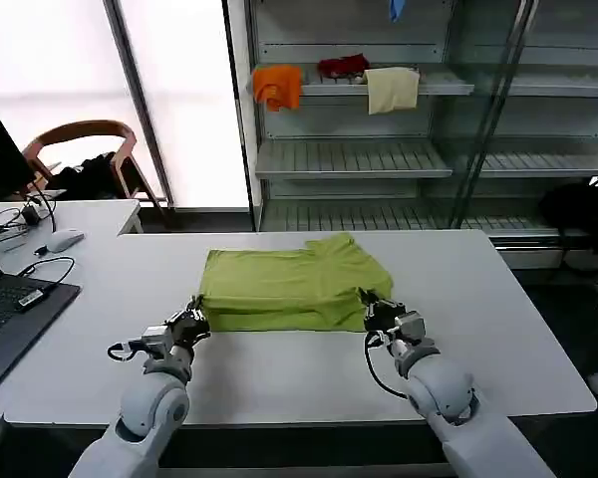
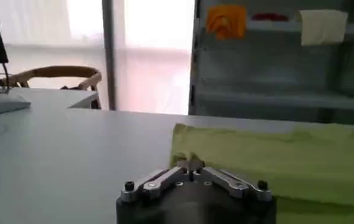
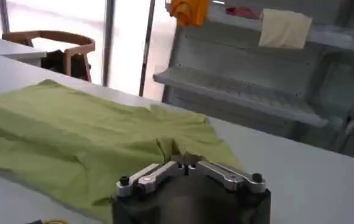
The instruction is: Fold and organize the clothes.
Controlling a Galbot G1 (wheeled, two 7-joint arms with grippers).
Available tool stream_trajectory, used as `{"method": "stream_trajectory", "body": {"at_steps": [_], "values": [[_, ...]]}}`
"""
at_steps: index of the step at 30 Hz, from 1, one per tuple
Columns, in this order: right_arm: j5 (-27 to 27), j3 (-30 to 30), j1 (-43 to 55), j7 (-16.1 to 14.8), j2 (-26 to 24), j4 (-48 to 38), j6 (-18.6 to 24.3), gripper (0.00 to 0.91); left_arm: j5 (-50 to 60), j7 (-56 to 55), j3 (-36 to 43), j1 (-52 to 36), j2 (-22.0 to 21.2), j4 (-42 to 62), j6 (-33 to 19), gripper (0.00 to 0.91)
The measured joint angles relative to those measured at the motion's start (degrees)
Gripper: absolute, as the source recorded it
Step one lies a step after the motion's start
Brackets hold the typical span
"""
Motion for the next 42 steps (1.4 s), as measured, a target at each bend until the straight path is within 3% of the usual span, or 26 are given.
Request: {"method": "stream_trajectory", "body": {"at_steps": [1,2,3,7,8,10,30,42], "values": [[-0.06,-0.12,0.21,0.05,0.13,-0.32,0.0,0.202,0.16,0.03,0.02,-0.13,-0.03,0.26,0.03,0.01],[-0.14,-0.26,0.46,0.05,0.31,-0.72,0.01,0.524,0.33,0.11,0.05,-0.31,-0.03,0.44,0.06,0.01],[-0.18,-0.37,0.66,0.05,0.46,-1.03,0.05,0.907,0.49,0.19,0.1,-0.47,-0.01,0.57,0.11,0.01],[-0.22,-0.66,1.48,0.17,1.1,-2.0,0.02,0.907,1.28,0.29,0.63,-1.24,0.07,1.41,0.27,0.05],[-0.2,-0.69,1.64,0.05,1.12,-2.07,-0.13,0.907,1.44,0.29,0.7,-1.42,0.08,1.54,0.34,0.423],[-0.11,-0.77,1.8,-0.04,1.06,-2.14,-0.43,0.907,1.69,0.31,0.73,-1.54,0.16,1.63,0.54,0.907],[7.04,4.83,-5.1,2.29,-4.02,6.13,-2.45,0.907,0.69,1.31,-4.33,4.25,4.13,-7.07,6.33,0.907],[11.36,7.33,-9.83,2.64,-4.96,6.45,-2.11,0.907,-3.48,4.69,-7.22,7.0,4.47,-9.21,8.21,0.907]]}}
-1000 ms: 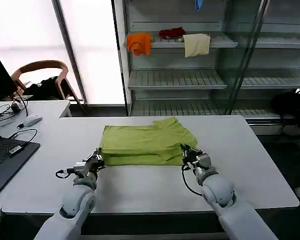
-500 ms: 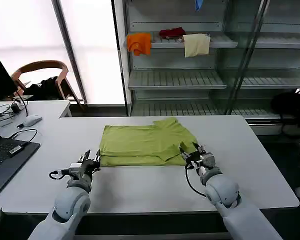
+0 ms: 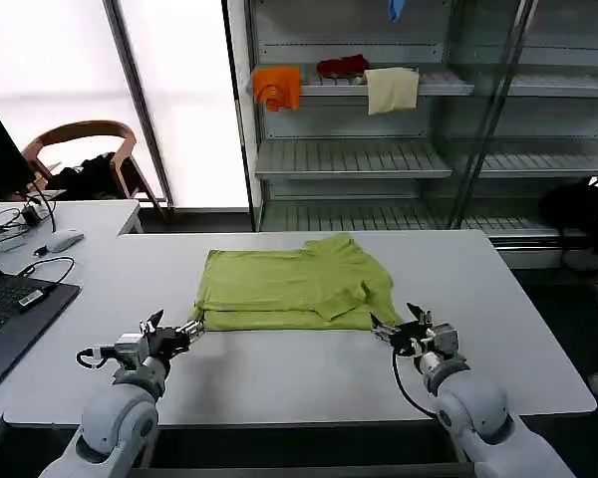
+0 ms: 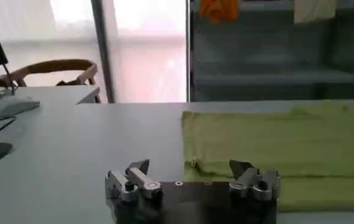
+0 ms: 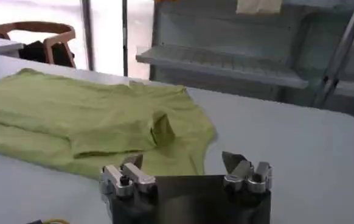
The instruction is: Fold and organize the clothes.
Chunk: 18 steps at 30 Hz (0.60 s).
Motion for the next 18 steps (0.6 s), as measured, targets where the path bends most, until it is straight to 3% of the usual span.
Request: {"method": "stream_trajectory", "body": {"at_steps": [4,12,18], "values": [[0.31,0.05,-0.28,-0.17,-0.07,-0.63,0.47,0.907,-1.01,0.86,-0.55,0.12,-0.1,0.44,-0.02,0.907],[-0.25,-0.31,-0.09,-0.61,0.51,-1.88,1.18,0.756,-2.71,1.98,-0.9,-0.12,-0.45,2.08,-0.56,0.907],[-0.91,-0.43,-0.24,-0.79,0.62,-2.28,1.59,0.655,-3.04,2.85,-0.56,-0.49,-0.86,3.4,-0.92,0.776]]}}
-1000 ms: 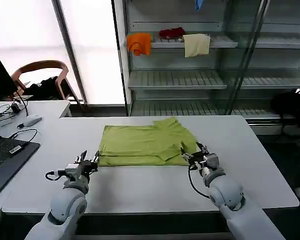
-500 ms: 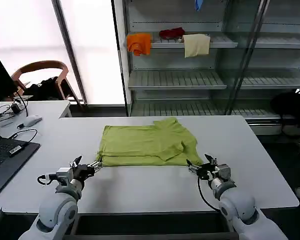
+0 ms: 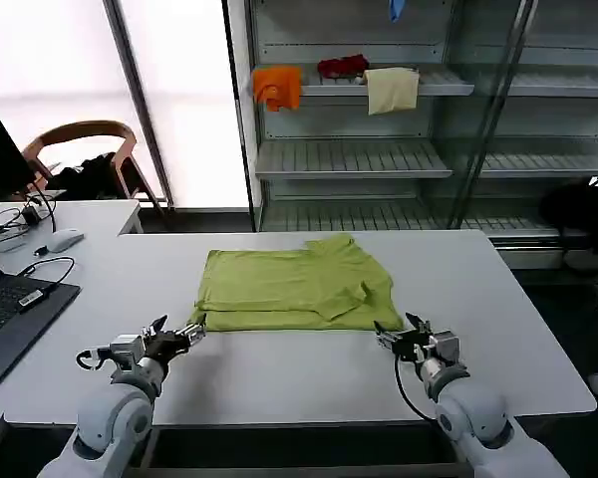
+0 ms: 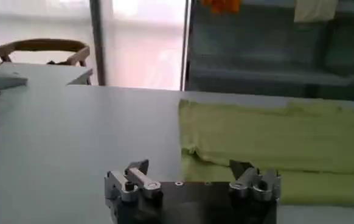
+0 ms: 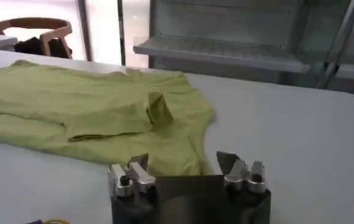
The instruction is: Fold and organize the clothes.
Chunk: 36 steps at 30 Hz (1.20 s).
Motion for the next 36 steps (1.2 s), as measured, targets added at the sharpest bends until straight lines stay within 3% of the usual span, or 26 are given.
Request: {"method": "stream_trajectory", "body": {"at_steps": [10,13,14,15,19,26,36], "values": [[-0.49,-0.05,-0.05,-0.13,0.13,-0.81,0.28,0.504,0.58,1.19,1.27,0.07,-0.74,1.9,-0.94,0.413],[-0.55,-0.16,-0.06,-0.18,0.24,-1.02,0.44,0.433,0.79,1.33,1.42,0.13,-0.74,2.16,-1.05,0.202],[-0.58,-0.19,-0.06,-0.18,0.28,-1.05,0.47,0.403,0.87,1.4,1.49,0.17,-0.73,2.25,-1.08,0.06],[-0.61,-0.21,-0.05,-0.18,0.31,-1.06,0.49,0.373,0.99,1.51,1.59,0.22,-0.7,2.35,-1.13,0.02],[-0.69,-0.29,0.08,-0.16,0.36,-1.06,0.53,0.292,1.41,1.88,1.98,0.38,-0.77,2.75,-1.42,0.02],[-0.71,-0.27,0.18,-0.12,0.2,-0.86,0.59,0.0,2.24,2.67,2.51,0.33,-0.86,3.18,-2.17,0.01],[0.01,-0.02,0.06,0.25,-0.81,0.38,0.2,0.0,3.14,2.58,2.47,0.73,0.1,2.25,-3.24,0.0]]}}
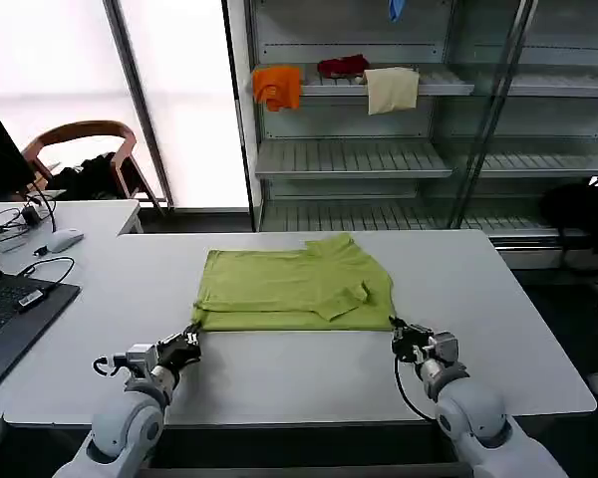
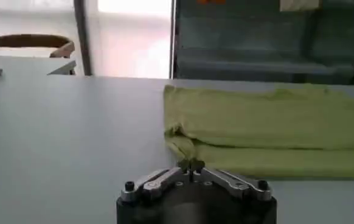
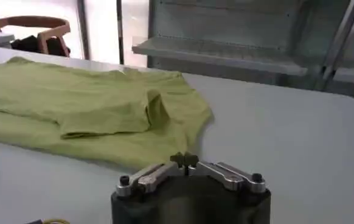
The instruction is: Fold and organize the clothes.
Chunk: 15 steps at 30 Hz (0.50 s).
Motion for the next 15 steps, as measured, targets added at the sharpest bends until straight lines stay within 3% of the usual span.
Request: {"method": "stream_trajectory", "body": {"at_steps": [15], "values": [[1.94,1.43,-5.85,0.56,-4.86,8.63,-2.17,0.0,-0.05,-4.2,-2.26,5.71,2.01,-7.25,1.99,0.0]]}}
